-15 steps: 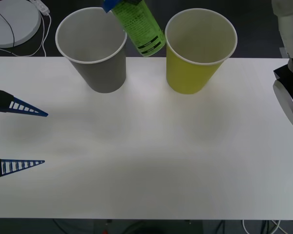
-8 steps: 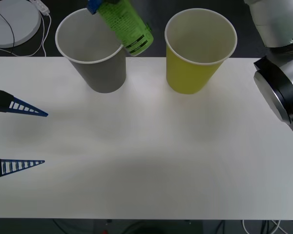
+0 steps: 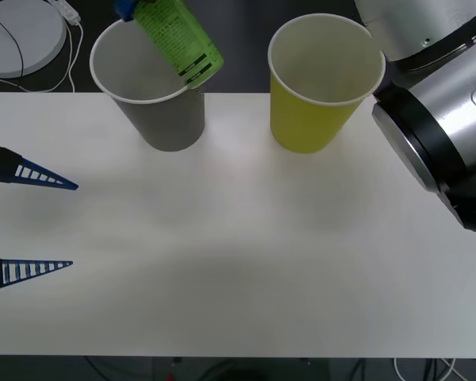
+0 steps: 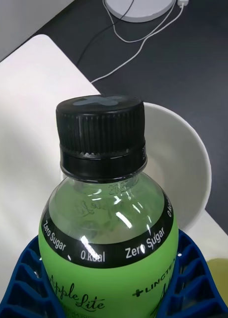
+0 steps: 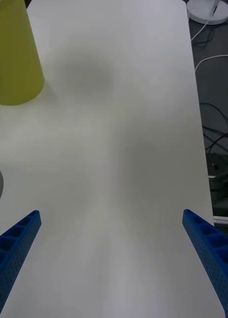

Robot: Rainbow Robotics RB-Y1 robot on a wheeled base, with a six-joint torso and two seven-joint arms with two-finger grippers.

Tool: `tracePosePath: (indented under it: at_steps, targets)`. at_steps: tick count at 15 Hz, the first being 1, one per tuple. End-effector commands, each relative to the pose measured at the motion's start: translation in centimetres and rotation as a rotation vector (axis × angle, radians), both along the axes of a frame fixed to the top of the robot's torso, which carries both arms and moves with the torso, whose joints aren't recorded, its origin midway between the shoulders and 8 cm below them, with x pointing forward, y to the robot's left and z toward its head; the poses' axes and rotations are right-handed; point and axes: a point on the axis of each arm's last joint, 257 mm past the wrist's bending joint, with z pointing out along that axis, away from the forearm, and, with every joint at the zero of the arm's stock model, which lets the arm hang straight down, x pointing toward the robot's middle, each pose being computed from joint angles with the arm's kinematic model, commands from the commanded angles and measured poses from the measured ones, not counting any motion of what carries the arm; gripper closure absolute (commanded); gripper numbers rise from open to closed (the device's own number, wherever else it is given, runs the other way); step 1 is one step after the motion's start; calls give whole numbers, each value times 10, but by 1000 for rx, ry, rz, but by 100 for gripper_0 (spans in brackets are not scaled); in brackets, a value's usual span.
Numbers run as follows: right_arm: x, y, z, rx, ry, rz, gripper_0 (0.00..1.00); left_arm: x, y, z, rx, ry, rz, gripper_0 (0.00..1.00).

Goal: Put the can into the green bin and the plastic bottle into the gray bin

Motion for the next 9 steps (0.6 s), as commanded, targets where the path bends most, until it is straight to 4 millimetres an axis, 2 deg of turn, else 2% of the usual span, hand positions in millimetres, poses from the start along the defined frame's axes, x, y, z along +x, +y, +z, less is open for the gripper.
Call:
tracePosePath:
  at_steps: [1, 9]
  targets:
    - [6, 9, -1, 9, 5, -17, 100, 0, 0, 0, 0, 0, 0, 0]
    - [28, 25, 6, 75, -22, -50, 100, 0, 0, 0, 0, 0, 0, 0]
